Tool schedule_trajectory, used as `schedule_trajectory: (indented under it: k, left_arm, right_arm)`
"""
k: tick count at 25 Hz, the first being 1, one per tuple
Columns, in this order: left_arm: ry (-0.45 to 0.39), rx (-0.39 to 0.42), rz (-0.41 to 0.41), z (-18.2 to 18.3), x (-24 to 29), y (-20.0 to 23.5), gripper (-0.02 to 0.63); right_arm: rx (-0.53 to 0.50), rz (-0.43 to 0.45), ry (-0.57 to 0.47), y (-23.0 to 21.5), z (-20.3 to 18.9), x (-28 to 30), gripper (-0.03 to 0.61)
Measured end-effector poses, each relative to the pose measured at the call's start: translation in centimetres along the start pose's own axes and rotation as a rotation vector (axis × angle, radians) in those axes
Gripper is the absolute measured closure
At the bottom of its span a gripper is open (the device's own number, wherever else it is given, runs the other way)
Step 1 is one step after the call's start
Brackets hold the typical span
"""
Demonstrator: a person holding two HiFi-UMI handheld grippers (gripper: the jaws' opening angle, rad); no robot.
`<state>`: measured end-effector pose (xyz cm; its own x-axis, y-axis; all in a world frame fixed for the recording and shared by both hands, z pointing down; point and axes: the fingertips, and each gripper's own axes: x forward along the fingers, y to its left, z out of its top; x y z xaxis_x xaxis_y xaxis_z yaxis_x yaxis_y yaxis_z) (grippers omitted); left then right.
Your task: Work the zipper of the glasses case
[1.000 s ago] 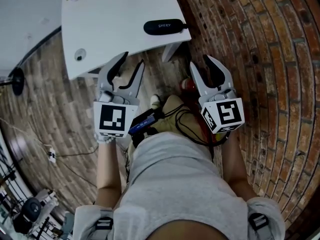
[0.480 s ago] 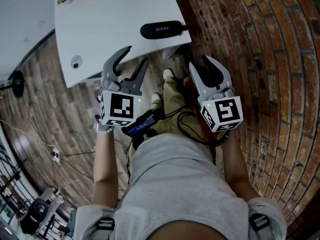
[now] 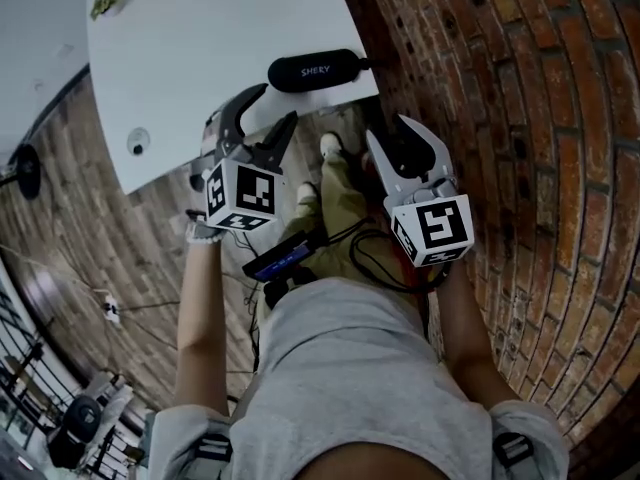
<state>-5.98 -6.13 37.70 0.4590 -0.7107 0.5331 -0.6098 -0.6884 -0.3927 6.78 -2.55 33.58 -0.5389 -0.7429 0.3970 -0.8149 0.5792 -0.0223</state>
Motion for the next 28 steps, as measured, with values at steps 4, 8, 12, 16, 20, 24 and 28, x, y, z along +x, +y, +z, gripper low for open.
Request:
schedule_trajectory:
  k: [4,8,12,16,20,24,28]
  left_arm:
    - [0.039,0.032,-0.045,-1.2,1.5,-0.4,0.362]
    - [0.063,0.08,-0.068,-1.8,2.7,-0.5,0.348]
    - [0.078,0.146,-0.102,-1.9,3.9,-1.3,0.341]
    - [0.101,0.171,-0.13,-2.2,4.5,-2.0,0.334]
    - [0.113,0.189,-0.148,-2.4,5.0,-2.5,0.333]
    - [0.133,0.215,-0.146,-2.7,5.5,-2.4,0.33]
    - [0.157,0.239,-0.143,-2.8,6.0,-1.9,0.331]
  right_arm:
    - [0.014,0.003,0.027,0.0,-0.5,0.5,0.428]
    - [0.02,0.003,0.053,0.1,-1.2,1.0,0.428]
    - [0.028,0.004,0.072,-0.1,-1.9,1.4,0.428]
    - [0.033,0.005,0.089,-0.2,-2.4,1.7,0.428]
    - [0.038,0.007,0.105,-0.3,-2.8,2.0,0.428]
    - [0.039,0.013,0.114,-0.5,-3.1,2.4,0.428]
    - [0.04,0.017,0.125,-0.8,-3.4,2.7,0.428]
